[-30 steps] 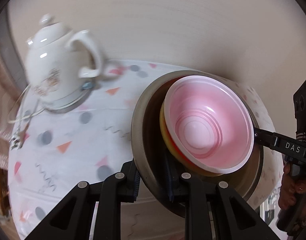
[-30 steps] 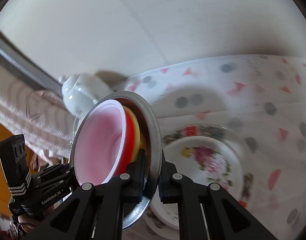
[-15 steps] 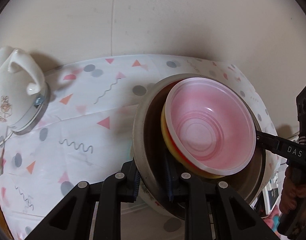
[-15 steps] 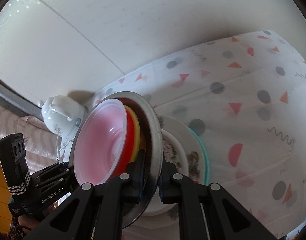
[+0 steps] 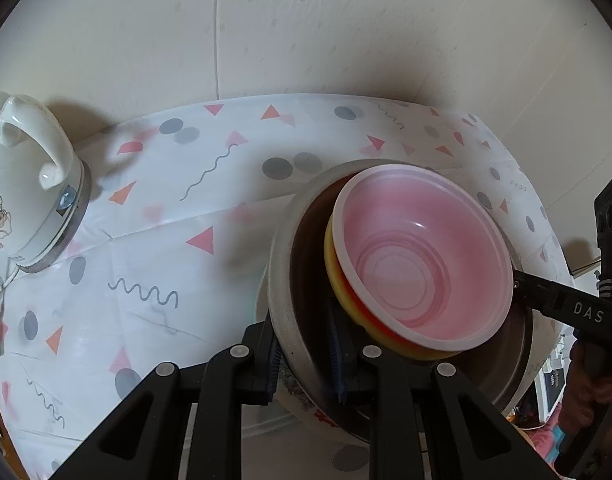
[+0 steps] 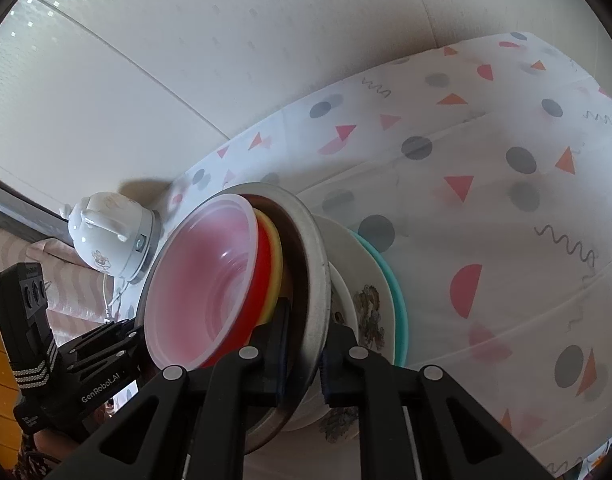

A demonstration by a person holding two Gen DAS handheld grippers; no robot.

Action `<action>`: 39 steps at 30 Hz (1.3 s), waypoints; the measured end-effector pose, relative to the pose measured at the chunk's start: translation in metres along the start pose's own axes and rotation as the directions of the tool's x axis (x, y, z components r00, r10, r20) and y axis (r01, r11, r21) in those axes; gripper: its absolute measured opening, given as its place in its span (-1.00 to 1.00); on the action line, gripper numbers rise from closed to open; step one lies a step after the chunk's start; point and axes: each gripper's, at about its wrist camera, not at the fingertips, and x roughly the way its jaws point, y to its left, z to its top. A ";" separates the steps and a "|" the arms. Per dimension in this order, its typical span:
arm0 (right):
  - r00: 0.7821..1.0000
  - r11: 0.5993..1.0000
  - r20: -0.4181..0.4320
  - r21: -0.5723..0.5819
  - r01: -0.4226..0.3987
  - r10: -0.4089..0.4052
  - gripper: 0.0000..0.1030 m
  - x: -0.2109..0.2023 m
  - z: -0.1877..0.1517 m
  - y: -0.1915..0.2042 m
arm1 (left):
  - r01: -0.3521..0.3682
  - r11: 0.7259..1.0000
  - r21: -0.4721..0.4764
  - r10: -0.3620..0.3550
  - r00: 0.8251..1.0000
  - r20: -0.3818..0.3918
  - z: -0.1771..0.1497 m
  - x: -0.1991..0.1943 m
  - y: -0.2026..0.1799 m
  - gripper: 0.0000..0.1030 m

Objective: Organize plates and bowls
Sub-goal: 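Lower the steel bowl stack onto the floral plate stack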

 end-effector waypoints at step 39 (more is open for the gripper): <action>0.999 1.000 -0.048 -0.004 -0.008 0.007 -0.72 0.011 -0.002 -0.009 | -0.065 0.998 -0.015 0.064 0.998 -0.023 -0.007 0.019 0.001 -0.60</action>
